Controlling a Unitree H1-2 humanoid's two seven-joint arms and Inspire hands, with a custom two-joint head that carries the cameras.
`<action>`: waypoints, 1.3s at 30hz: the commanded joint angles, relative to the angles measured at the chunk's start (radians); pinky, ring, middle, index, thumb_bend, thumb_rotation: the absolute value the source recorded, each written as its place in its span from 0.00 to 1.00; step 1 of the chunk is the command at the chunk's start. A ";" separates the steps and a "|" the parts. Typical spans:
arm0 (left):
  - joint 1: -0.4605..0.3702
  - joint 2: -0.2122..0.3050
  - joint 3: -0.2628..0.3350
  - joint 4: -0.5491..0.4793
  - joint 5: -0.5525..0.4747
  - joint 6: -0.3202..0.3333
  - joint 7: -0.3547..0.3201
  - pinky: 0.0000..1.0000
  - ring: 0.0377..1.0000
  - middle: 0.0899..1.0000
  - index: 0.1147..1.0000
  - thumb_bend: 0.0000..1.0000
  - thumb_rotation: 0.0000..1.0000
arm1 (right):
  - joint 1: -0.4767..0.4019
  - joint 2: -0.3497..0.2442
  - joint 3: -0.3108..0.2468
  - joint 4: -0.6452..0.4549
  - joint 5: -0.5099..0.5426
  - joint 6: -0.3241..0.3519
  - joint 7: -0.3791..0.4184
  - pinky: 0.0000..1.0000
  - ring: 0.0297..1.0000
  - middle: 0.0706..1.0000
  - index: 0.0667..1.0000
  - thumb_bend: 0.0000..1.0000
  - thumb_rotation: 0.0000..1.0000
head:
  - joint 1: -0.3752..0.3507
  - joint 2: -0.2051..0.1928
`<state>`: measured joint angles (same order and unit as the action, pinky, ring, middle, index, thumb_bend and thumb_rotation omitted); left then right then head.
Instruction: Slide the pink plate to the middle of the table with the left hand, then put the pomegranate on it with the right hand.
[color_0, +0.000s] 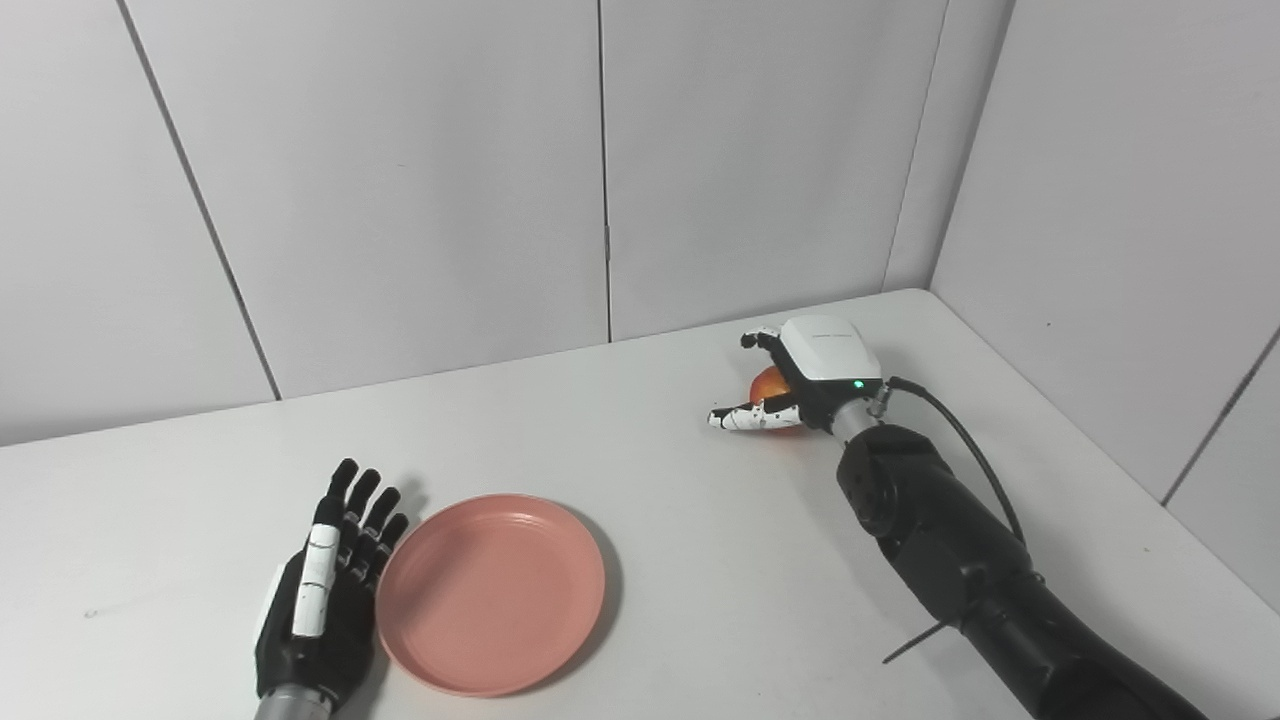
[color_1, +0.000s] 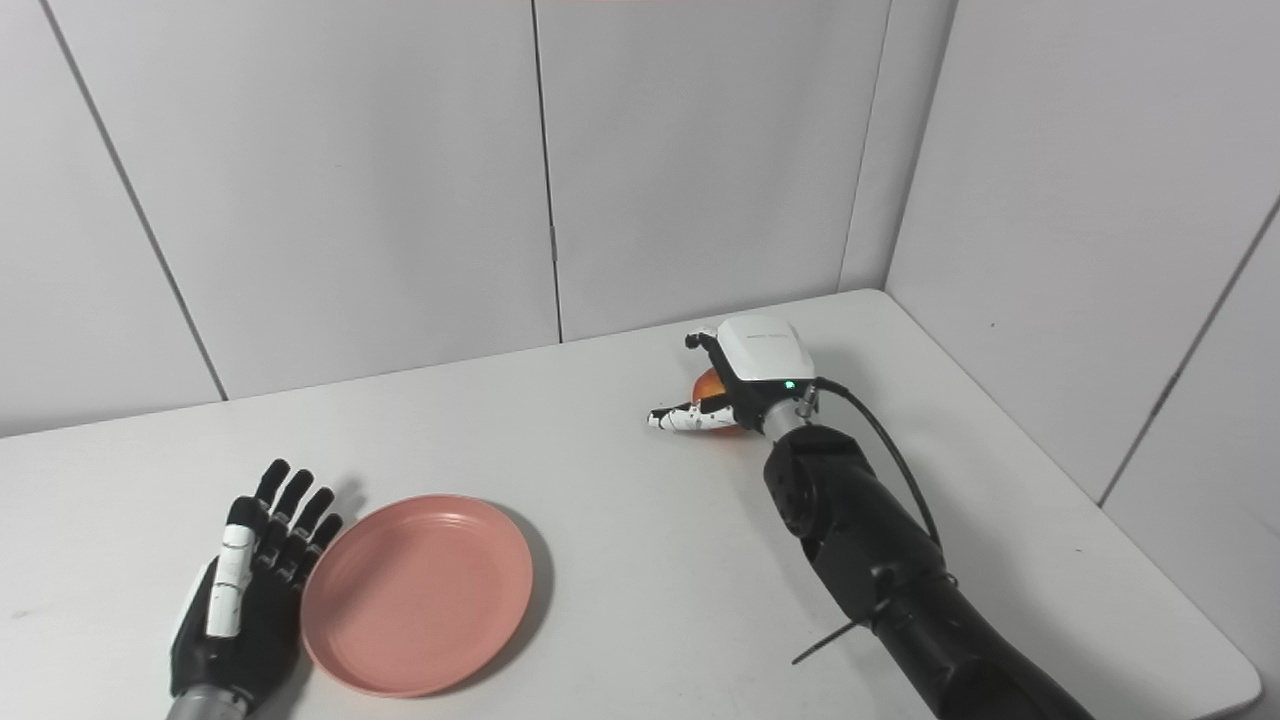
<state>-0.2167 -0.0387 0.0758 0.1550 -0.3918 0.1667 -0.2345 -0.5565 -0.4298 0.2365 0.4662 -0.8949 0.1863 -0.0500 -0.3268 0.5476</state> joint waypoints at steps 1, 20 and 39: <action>0.009 0.002 -0.003 -0.010 -0.003 0.017 0.002 0.98 0.98 1.00 1.00 0.80 0.65 | -0.044 -0.012 -0.002 0.002 -0.001 0.033 -0.036 0.69 0.76 0.78 0.75 0.82 0.72 | 0.000 0.001; 0.014 0.001 0.001 -0.025 -0.006 0.028 0.008 0.99 0.98 1.00 1.00 0.80 0.64 | -0.037 0.000 -0.001 0.077 0.039 0.060 -0.059 0.44 0.54 0.64 0.65 0.78 0.68 | 0.004 0.009; 0.015 0.002 -0.005 -0.029 0.000 0.026 0.003 0.98 0.98 1.00 1.00 0.79 0.65 | -0.039 -0.014 0.030 0.091 0.135 0.003 -0.119 0.14 0.17 0.21 0.26 0.62 0.46 | 0.007 0.011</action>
<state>-0.2066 -0.0384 0.0757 0.1325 -0.3914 0.1815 -0.2325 -0.5659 -0.4242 0.2634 0.5762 -0.7646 0.2173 -0.1695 -0.3206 0.5568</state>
